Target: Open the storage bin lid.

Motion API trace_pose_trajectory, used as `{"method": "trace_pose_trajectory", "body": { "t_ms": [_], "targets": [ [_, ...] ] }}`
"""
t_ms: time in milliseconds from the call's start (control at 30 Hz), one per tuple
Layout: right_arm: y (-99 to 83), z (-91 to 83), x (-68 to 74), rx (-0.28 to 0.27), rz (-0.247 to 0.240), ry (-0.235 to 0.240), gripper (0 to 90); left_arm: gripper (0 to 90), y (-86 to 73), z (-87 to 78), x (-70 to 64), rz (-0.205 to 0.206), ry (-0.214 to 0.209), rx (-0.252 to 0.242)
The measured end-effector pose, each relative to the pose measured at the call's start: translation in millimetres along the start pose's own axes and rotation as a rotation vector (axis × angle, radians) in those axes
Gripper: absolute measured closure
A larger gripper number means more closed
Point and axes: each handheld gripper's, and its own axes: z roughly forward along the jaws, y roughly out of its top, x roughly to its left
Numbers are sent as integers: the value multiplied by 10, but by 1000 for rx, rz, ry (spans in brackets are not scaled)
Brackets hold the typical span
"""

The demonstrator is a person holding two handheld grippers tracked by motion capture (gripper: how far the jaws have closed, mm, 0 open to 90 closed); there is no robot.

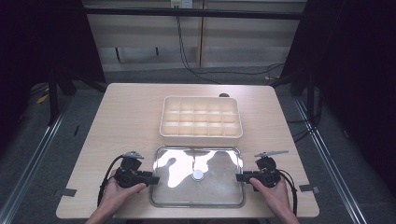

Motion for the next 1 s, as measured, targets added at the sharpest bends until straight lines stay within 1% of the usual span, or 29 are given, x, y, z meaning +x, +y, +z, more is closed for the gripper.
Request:
{"method": "trace_pose_trajectory", "body": {
  "t_ms": [200, 367, 433, 467, 500, 533, 567, 633, 700, 733, 833, 867, 900, 967, 1000],
  "targets": [
    [-3, 12, 3, -3, -7, -16, 591, 568, 4, 11, -15, 12, 2, 0],
    [-12, 9, -12, -11, -13, -10, 582, 549, -6, 20, -45, 29, 6, -5],
    [-14, 8, -20, -15, -2, -9, 567, 543, -9, 20, -50, 39, 8, -3],
    [-12, 3, -31, -21, 2, -6, 546, 511, -6, 21, -49, 34, -3, -3],
    [-12, 3, -31, -21, 2, -6, 546, 470, -6, 21, -49, 34, -3, -3],
    [-12, -1, -40, -26, -2, -5, 545, 470, -7, 9, -56, 39, 14, -16],
    [-14, -10, -35, -24, 9, -7, 541, 529, -8, -10, -57, 53, 17, -25],
    [-21, -15, -45, -32, 7, -1, 539, 516, -7, -30, -38, 33, -12, -38],
    [-25, -13, -47, -26, 5, -3, 538, 501, -7, -26, -26, 38, 10, -37],
    [-24, -15, -54, -31, 7, 4, 536, 497, -5, -27, -21, 43, 13, -26],
    [-15, -31, -54, -37, 10, 9, 525, 481, -3, -21, -27, 39, 16, -44],
    [-11, -40, -56, -46, 6, 13, 508, 467, 2, -35, -19, 35, 8, -44],
    [-3, -61, -58, -56, -4, 21, 486, 474, 7, -42, -16, 34, 3, -44],
    [3, -99, -55, -82, -8, 28, 479, 464, 14, -59, -39, 35, 20, -44],
    [2, -128, -51, -96, -16, 29, 466, 450, 19, -93, -48, 40, 13, -39]
  ]
}}
